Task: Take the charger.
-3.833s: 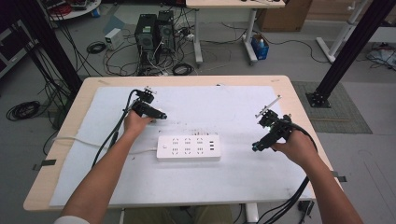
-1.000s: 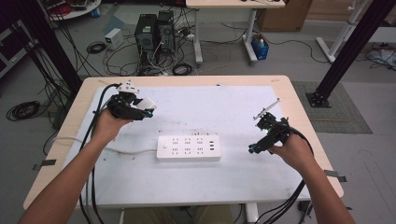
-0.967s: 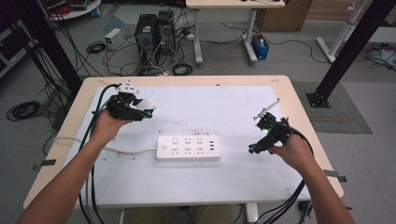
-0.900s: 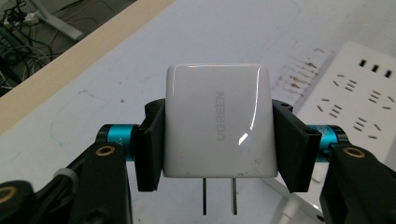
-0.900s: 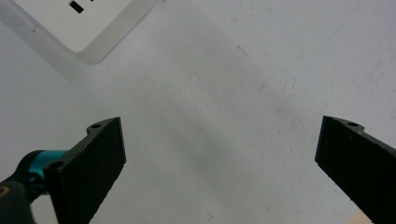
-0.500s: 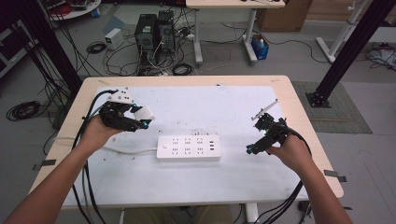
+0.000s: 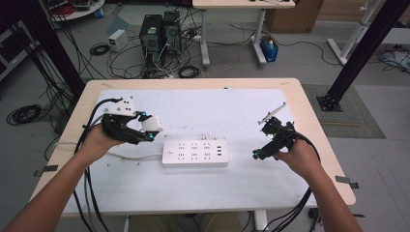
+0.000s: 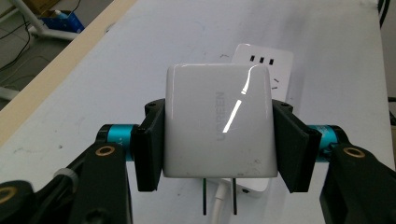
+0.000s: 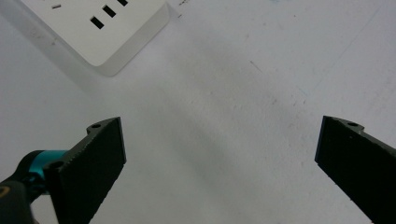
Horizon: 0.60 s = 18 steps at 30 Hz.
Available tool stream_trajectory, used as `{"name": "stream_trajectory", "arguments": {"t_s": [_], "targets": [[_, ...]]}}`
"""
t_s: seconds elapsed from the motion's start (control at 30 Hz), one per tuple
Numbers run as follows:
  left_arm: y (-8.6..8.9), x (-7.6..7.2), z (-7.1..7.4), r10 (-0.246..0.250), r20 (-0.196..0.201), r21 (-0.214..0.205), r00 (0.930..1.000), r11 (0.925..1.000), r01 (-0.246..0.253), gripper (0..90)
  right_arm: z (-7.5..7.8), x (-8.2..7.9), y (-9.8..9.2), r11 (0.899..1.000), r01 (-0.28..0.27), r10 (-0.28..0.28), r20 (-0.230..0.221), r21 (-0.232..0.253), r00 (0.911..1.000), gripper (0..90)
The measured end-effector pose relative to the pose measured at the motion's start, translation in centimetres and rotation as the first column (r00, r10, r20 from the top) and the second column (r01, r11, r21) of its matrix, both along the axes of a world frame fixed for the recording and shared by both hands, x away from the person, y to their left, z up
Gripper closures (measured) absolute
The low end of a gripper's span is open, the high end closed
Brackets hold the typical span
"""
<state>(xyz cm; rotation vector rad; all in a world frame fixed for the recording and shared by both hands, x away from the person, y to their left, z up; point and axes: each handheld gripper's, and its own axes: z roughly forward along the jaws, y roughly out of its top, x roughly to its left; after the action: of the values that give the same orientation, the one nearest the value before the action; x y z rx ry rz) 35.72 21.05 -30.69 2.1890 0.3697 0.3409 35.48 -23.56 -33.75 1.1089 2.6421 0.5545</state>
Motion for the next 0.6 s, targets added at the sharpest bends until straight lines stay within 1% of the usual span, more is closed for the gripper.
{"name": "stream_trajectory", "arguments": {"t_s": [0.07, 0.2, 0.33, 0.5, 0.53, 0.6], "targets": [[-0.3, -0.1, 0.0, -0.004, 0.002, -0.003, 1.0000, 1.0000, 0.004, 42.6, 0.0, 0.0, 0.0, 1.000, -0.002, 0.002, 0.000, -0.003, 1.0000, 1.1], [-0.7, 0.0, -0.1, -0.025, -0.002, -0.008, 0.9997, 0.9997, 0.025, 42.6, 0.0, -0.2, 0.1, 1.000, 0.001, -0.001, -0.001, 0.006, 1.0000, 1.1], [-1.2, 0.0, -0.1, -0.049, 0.003, 0.000, 0.9988, 0.9988, 0.049, 42.6, 0.0, -0.3, 0.2, 1.000, 0.002, -0.002, 0.002, 0.014, 1.0000, 1.1], [-1.8, -0.1, -0.1, -0.057, 0.004, -0.009, 0.9984, 0.9983, 0.057, 42.6, 0.0, -0.3, 0.3, 1.000, 0.006, -0.006, 0.002, 0.023, 1.0000, 1.1], [-1.9, -0.1, -0.1, -0.056, 0.003, -0.003, 0.9984, 0.9984, 0.056, 42.6, 0.0, -0.4, 0.3, 1.000, 0.006, -0.006, 0.002, 0.022, 1.0000, 1.1], [-2.1, -0.1, -0.2, -0.052, -0.002, -0.005, 0.9987, 0.9986, 0.052, 42.6, 0.1, -0.5, 0.3, 1.000, 0.006, -0.006, 0.000, 0.024, 1.0000, 1.1]]}}
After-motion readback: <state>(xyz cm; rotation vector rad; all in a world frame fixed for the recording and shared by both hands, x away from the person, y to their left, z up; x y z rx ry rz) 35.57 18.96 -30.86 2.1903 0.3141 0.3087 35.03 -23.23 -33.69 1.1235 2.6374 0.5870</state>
